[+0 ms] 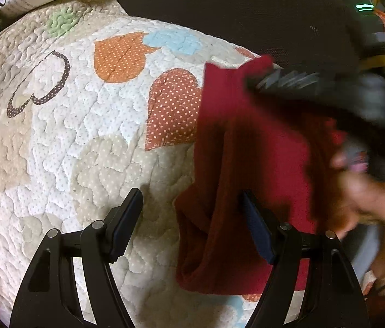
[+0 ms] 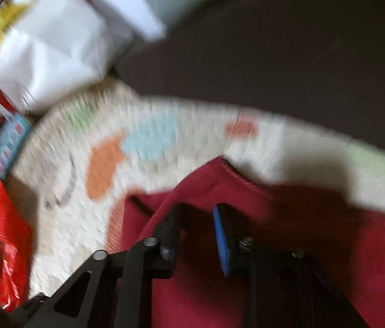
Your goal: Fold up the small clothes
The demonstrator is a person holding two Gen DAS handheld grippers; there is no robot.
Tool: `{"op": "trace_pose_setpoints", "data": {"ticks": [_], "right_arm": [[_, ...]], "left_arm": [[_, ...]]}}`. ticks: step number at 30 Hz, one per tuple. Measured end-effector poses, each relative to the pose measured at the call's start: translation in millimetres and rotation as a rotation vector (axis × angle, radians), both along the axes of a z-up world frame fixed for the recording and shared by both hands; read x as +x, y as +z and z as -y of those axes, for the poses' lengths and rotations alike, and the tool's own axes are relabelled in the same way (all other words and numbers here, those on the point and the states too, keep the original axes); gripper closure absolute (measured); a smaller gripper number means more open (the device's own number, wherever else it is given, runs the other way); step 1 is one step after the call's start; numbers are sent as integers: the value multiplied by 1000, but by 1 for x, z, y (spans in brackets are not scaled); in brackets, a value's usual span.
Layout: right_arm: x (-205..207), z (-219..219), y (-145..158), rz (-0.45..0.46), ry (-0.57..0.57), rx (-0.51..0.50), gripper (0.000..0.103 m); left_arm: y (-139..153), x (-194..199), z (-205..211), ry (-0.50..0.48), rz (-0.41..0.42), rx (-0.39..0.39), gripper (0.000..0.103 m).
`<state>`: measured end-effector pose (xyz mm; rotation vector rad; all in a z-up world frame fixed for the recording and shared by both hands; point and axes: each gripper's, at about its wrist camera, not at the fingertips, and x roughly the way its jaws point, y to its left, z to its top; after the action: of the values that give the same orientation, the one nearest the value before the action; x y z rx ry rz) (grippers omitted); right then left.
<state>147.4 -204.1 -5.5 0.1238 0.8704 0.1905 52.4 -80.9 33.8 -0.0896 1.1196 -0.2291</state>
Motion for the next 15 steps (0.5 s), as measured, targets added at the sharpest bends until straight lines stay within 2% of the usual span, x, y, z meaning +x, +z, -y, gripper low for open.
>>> {"op": "trace_pose_setpoints", "data": {"ticks": [3,5,6,11,14,15], "right_arm": [[-12,9,6,41,14,25,81],[-30,30,14,53,5,81,81],[-47,49,22,89,-20,87,81],[-116,137,42,174,-203,-40,80],[-138,193,35,126,-367,-93,79],[-141,215,24,80,-435,-95,79]], "left_arm": [[-2,3,2,3,-10,-19,28],[-2,5,2,3,-7,-25,28],[-1,5,2,1,-6,-26,29],[1,6,5,-1,7,-55,29],[-1,6,4,12,7,-54,29],[-1,6,4,13,4,-61,29]]}}
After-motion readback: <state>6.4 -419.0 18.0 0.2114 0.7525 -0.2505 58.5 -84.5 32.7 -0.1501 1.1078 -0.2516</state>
